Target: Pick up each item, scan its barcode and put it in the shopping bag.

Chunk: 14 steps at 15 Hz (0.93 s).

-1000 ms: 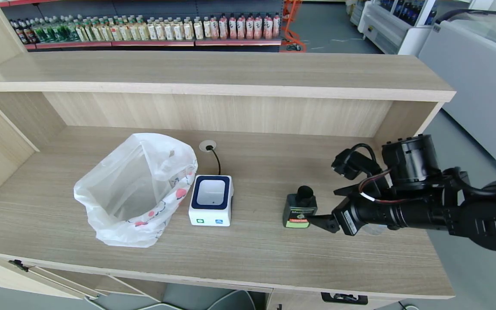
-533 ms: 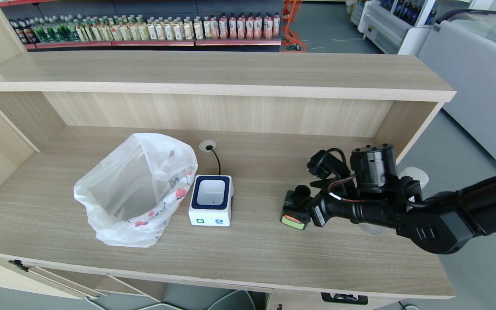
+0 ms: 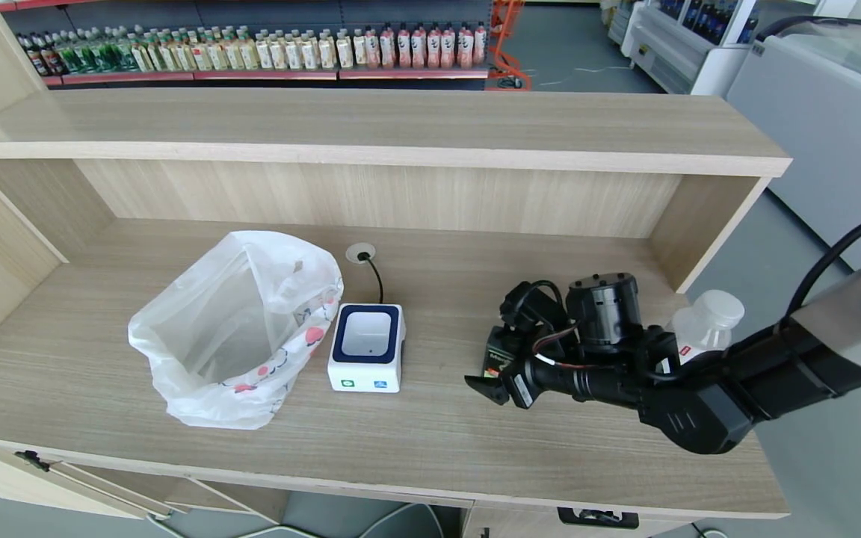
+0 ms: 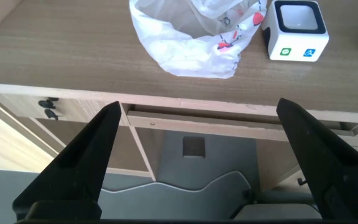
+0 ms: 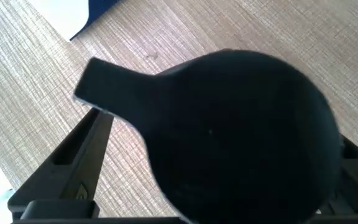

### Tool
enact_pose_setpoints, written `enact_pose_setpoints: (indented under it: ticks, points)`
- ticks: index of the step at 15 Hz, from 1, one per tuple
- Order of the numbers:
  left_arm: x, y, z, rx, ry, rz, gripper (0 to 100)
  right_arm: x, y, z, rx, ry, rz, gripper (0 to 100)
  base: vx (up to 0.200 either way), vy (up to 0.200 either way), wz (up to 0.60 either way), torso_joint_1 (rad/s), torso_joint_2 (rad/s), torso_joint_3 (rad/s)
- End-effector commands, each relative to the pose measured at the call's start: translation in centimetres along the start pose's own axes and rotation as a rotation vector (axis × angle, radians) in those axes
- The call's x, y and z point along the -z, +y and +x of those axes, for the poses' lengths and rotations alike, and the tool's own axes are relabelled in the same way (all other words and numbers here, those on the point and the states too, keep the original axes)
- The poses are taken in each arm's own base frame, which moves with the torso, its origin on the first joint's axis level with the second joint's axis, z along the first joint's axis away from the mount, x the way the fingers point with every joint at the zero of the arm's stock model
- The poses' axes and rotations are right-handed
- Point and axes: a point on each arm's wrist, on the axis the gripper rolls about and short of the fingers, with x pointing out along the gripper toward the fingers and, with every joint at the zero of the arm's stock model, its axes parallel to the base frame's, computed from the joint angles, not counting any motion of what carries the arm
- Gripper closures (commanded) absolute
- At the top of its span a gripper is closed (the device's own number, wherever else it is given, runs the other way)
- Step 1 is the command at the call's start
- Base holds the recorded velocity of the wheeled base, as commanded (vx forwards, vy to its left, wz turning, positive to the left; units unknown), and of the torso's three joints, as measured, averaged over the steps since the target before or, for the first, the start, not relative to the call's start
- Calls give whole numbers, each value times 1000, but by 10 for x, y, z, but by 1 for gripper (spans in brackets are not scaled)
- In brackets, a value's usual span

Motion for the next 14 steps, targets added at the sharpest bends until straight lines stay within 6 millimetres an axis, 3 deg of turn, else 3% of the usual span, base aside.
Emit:
enact_pose_setpoints:
  ticks: [1,2,4,6,9,10,12,14]
  points:
    - [0,0,0,0,0,0,0,2,1,6,-12,-12,-2,0,0,0,0,0,0,0]
    - [0,0,0,0,0,0,0,3,1,6,-14,-9,-8,100,0,0,0,0,0,0]
    - [0,0,0,0,0,0,0,3,1,6,-13,-11,-8,100,0,0,0,0,0,0]
    - [0,0,0,0,-1,0,0,-10,-1,2,-4,-53,-8,100,0,0,0,0,0,0]
    - [0,0,0,0,-1,0,0,-36,-4,-31,15,-147,21,100,0,0,0,0,0,0]
    - [0,0,0,0,0,0,0,-48,-8,-57,15,-193,90,100,0,0,0,0,0,0]
    - [0,0,0,0,0,0,0,-61,-14,-90,27,-214,207,100,0,0,0,0,0,0]
    - [0,0,0,0,0,0,0,-66,-27,-108,70,-244,272,100,0,0,0,0,0,0]
